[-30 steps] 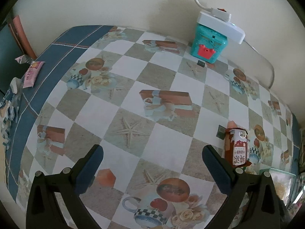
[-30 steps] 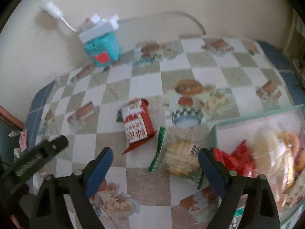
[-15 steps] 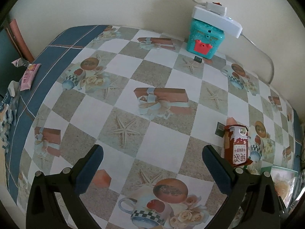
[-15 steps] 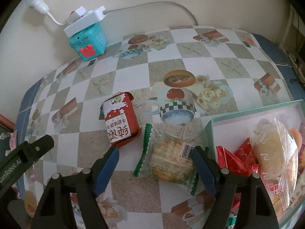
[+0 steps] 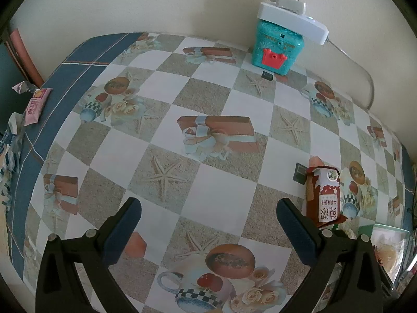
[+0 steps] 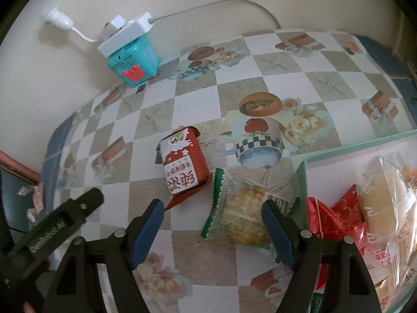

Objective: Organize snacks
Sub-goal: 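Move the left tool to the red-white biscuit packet while the right tool approaches the green-edged cracker packet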

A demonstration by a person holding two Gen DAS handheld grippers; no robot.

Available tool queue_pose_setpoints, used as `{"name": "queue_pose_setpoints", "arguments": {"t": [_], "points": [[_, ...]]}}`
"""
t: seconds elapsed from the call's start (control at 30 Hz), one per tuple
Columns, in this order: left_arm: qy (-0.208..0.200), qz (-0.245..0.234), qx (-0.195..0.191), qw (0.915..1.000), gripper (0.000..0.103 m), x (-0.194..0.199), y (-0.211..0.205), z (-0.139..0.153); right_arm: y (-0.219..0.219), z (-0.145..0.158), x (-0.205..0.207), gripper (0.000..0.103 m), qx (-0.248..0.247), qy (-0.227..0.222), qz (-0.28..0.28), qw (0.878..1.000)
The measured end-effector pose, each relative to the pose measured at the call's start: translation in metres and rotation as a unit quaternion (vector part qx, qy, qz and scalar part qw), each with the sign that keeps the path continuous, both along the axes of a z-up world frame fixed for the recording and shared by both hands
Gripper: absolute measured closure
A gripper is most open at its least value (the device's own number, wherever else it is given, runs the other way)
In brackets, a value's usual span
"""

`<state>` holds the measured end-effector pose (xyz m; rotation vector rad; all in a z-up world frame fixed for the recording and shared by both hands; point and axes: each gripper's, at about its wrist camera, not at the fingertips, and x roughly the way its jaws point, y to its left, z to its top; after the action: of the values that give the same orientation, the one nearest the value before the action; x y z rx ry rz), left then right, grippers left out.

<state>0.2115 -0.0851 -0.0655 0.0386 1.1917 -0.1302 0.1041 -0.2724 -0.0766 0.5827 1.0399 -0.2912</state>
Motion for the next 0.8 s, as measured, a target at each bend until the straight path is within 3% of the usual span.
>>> {"name": "queue_pose_setpoints", "arguments": {"t": [0.43,0.8], "points": [[0.004,0.0,-0.007,1.0,0.0,0.001,0.001,0.0,-0.02,0.007,-0.01,0.025,0.022,-0.004,-0.018,1.0],[0.011,0.002,-0.01,0.9999,0.0,0.001,0.001,-0.004,-0.003,-0.008,-0.002,0.025,-0.036,0.064,-0.015,0.997]]}}
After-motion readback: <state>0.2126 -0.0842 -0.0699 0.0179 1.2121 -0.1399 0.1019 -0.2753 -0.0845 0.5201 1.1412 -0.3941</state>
